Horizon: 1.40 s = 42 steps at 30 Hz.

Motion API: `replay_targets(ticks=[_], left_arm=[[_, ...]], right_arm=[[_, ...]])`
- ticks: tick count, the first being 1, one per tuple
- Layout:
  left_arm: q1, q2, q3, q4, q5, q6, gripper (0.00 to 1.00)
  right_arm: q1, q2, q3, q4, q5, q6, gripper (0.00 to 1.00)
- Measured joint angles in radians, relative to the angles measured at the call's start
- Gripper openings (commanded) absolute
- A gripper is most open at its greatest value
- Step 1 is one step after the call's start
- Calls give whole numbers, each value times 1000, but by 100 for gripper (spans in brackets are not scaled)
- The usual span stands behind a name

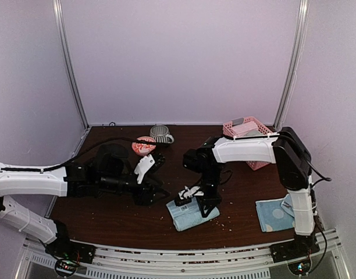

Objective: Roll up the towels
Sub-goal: Roll the towel at the center of the board.

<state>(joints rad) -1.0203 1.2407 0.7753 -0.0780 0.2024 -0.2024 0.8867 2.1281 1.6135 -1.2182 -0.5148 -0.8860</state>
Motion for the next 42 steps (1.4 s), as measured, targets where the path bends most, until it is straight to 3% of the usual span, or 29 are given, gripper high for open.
replay_targets(ticks=[3,8,18,27,31,36,42], left_arm=[[-102,1,4,17,-58,54,54],[-220,196,89,-28,-147,123,57],[-241,527,285,-83,-251,236,56],[-244,662,362,-91,-260,274,31],[-244,667,369,-100,-270,272,16],[-244,667,375,-103,-269,259,11],[-183,667,368,-84,-144,206,11]], right_arm=[[-35,101,119,-116,-64,8,9],[-62,190,216,-220,-129,39,9],[-68,215,246,-252,-147,56,9],[-76,219,246,-253,-165,63,11],[-80,219,245,-254,-170,63,24],[-93,170,231,-215,-158,68,36],[-205,-16,262,-89,-131,162,39]])
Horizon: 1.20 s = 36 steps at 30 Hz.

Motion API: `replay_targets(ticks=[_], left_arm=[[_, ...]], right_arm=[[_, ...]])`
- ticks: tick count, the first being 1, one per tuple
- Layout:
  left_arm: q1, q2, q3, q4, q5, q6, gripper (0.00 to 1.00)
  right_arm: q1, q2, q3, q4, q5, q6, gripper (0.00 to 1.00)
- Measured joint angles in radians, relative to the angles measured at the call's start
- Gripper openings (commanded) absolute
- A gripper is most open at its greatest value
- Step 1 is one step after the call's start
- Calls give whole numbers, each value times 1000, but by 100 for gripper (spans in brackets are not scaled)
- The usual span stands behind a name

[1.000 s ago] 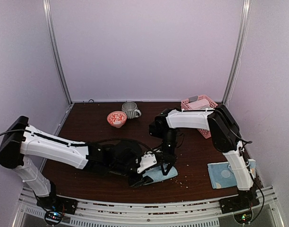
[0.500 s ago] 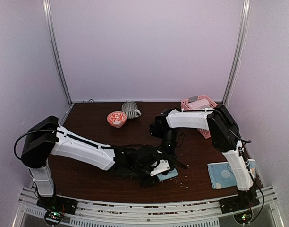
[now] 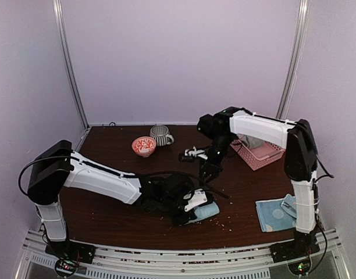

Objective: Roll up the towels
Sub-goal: Roll the towel at the center of the board.

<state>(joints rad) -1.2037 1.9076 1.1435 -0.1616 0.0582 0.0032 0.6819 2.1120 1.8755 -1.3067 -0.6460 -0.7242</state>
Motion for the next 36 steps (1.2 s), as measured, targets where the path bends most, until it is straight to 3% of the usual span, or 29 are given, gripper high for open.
replay_targets(ticks=[5,9,12,17,23,29,36], left_arm=[[144,13,-35,84,273,-123,12],[255,58,-85,228,517,-263,14],[309,112,-100,328,681,-360,15],[341,163,-103,414,808,-444,15],[342,181,-103,433,857,-468,16],[345,193,-100,441,882,-470,17],[346,198,-82,408,885,-461,24]], right_arm=[[-116,-342,-107,182,-14,51,42],[-96,-605,-316,330,-27,67,44],[-60,-683,-422,366,-33,14,42],[50,-656,-563,387,25,-101,38],[223,-582,-752,556,260,-106,43],[317,-484,-795,743,444,-119,45],[355,-387,-818,847,523,-146,44]])
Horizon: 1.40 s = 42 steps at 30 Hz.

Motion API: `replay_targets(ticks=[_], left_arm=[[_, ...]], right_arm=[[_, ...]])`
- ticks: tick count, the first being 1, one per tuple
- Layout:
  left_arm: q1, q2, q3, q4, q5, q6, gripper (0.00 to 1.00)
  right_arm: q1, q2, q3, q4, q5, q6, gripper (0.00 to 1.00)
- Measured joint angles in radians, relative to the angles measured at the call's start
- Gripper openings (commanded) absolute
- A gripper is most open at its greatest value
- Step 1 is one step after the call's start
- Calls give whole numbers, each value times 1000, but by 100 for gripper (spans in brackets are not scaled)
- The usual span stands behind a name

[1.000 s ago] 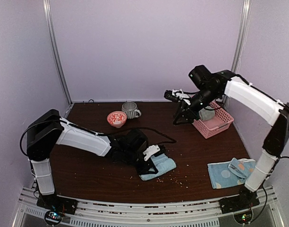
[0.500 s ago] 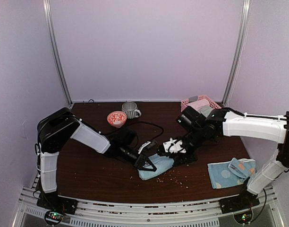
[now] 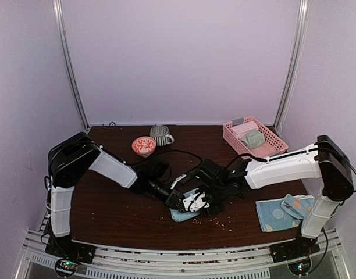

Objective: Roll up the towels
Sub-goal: Roll the towel at the center of the board.

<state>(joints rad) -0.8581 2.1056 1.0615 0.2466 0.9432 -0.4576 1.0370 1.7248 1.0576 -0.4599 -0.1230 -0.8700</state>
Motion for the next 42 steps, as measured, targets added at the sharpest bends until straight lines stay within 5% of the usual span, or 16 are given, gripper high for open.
replay_targets(ticks=[7,15,21,26,33,42], left_arm=[[0,-7,42,-124,-35,35,46],[-5,-303,5,-394,-372,97,54],[-22,-702,-151,-349,-683,135,61],[-243,-993,-226,-264,-825,230,61],[-396,-809,-84,-313,-922,367,61],[-439,-510,-46,-528,-976,511,63]], right_arm=[[2,34,-1,36,24,-32,15],[-5,86,104,-107,-50,-52,13],[-15,208,309,-385,-198,-47,14],[-76,349,510,-579,-309,-14,15],[-159,616,867,-893,-486,50,16],[-175,663,919,-953,-528,85,17]])
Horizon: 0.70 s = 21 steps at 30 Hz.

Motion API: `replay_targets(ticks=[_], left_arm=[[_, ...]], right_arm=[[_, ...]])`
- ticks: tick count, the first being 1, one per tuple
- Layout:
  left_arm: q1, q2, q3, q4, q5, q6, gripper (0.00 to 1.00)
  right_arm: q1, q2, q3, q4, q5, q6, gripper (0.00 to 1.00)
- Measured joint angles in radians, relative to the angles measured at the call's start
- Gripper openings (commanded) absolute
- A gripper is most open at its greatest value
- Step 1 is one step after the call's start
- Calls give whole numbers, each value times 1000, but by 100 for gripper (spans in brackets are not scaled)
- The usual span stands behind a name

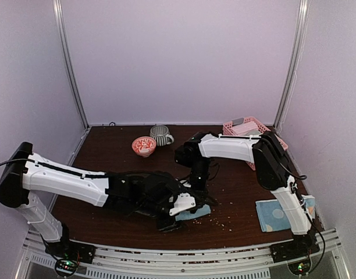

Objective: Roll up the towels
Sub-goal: Roll the towel at the center of the board.

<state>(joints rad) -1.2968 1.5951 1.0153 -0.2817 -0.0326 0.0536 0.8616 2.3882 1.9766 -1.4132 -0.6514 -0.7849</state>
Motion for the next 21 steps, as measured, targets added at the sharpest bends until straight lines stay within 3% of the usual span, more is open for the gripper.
replay_targets(ticks=[5,12,17,19,21], left_arm=[[0,144,95,-34,-79,76,64],[0,279,108,-27,-251,151,60],[-1,298,97,2,-336,166,43],[-4,299,94,6,-341,167,34],[-7,305,94,8,-341,173,27]], right_arm=[[-2,-1,-6,2,-8,4,17],[-5,-5,-25,12,-28,6,18],[-9,-11,-39,22,-39,6,19],[-10,-12,-40,23,-42,5,24],[-10,-14,-42,22,-44,3,35]])
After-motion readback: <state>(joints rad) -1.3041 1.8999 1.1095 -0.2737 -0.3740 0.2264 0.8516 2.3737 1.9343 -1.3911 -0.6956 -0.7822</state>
